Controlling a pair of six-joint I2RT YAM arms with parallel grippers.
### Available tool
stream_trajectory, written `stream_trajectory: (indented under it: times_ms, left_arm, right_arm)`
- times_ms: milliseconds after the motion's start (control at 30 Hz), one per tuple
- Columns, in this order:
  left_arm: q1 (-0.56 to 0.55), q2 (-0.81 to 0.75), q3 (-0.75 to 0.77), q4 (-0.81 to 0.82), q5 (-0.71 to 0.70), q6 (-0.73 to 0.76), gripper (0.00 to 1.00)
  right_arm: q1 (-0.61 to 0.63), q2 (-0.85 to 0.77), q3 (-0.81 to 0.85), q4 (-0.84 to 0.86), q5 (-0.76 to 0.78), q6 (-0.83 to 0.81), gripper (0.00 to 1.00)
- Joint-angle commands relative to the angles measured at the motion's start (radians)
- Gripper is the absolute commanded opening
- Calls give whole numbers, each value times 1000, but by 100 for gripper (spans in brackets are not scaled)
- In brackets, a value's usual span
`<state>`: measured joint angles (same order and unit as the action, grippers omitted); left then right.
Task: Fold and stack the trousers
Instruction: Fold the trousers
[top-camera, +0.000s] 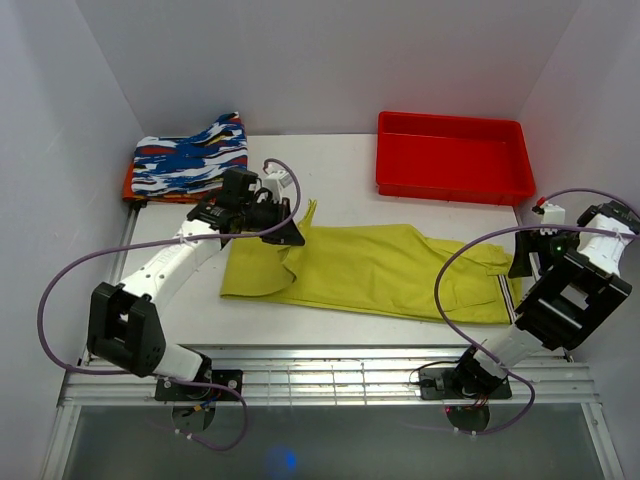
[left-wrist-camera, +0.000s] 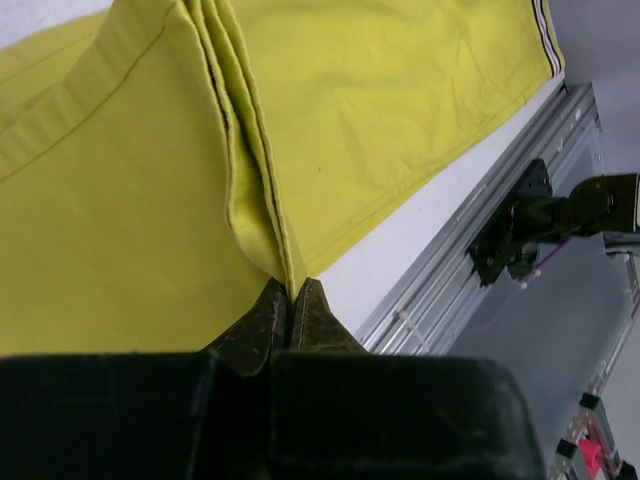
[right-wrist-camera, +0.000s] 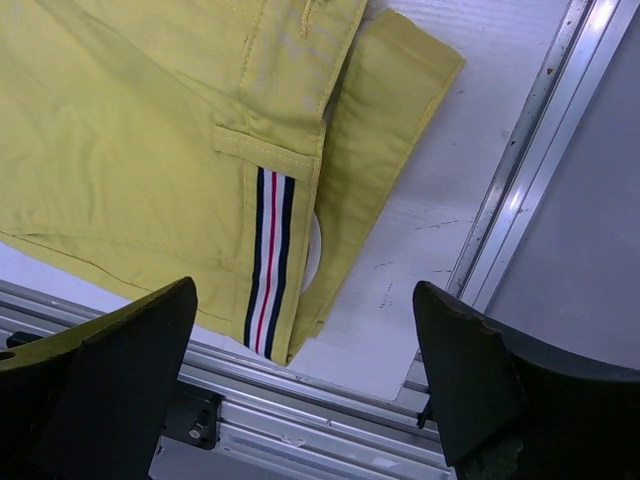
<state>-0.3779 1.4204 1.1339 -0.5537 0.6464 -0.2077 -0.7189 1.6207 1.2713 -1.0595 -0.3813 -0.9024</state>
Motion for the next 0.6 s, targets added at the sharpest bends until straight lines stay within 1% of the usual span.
stream_trajectory:
  times_ms: [0, 67, 200, 433, 567]
  left_arm:
    - [-65, 1, -2, 199, -132, -162, 0]
    - [-111, 21, -9, 256, -191, -199, 0]
    - [-166, 109, -17, 316, -238, -243, 0]
    - [-236, 233, -10, 397, -257, -283, 0]
    - [-274, 271, -7, 428, -271, -288, 0]
  right_arm:
    - [6, -4, -10, 16, 18, -10, 94]
    - [6, 5, -30, 18, 7, -18, 95]
    - [6, 19, -53, 20, -7, -20, 97]
    - [6, -8, -82, 20, 1, -47, 97]
    - [6, -16, -93, 6, -1, -62, 97]
